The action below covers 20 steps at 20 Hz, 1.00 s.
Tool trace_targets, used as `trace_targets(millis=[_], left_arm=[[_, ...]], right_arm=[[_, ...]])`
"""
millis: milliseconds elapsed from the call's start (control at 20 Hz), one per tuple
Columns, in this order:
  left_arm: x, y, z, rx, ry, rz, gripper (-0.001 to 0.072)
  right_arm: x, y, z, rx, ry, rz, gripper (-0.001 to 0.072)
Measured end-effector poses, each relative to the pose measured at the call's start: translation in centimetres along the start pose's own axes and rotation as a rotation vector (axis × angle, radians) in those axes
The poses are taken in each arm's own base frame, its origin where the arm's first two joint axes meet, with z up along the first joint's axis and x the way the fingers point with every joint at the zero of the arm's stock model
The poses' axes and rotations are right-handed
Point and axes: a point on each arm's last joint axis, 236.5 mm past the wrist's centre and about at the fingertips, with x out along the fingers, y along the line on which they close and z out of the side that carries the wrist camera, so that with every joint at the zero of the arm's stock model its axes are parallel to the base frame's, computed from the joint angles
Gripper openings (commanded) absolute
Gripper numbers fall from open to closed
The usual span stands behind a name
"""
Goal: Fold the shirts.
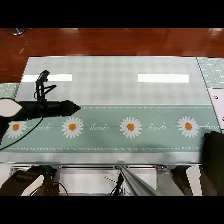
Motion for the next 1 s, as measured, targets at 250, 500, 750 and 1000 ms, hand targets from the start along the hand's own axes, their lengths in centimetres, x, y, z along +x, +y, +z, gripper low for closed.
trace_targets(millis=[250, 500, 750, 1000], left_arm=[[-3.6, -5.0, 9.8, 0.141, -0.103, -0.05, 0.0021], [-5.5, -8.2, 13.4, 0.279, -0.157, -0.04, 0.0021], [0.5, -1.1, 8.3, 0.203, -0.018, 0.141, 0.0022], [2.4, 4.4, 6.4, 0.17, 0.008, 0.266, 0.0022]], right_arm=[[-6.9, 20.1, 3.9, -0.314, -0.207, 0.739, 0.0038], [-7.4, 33.8, -7.9, -0.846, -0.165, 0.896, 0.0038], [3.1, 36.7, -18.4, -1.178, -0.072, 0.576, 0.0038], [8.1, 37.5, -21.2, -1.251, -0.054, 0.446, 0.0038]])
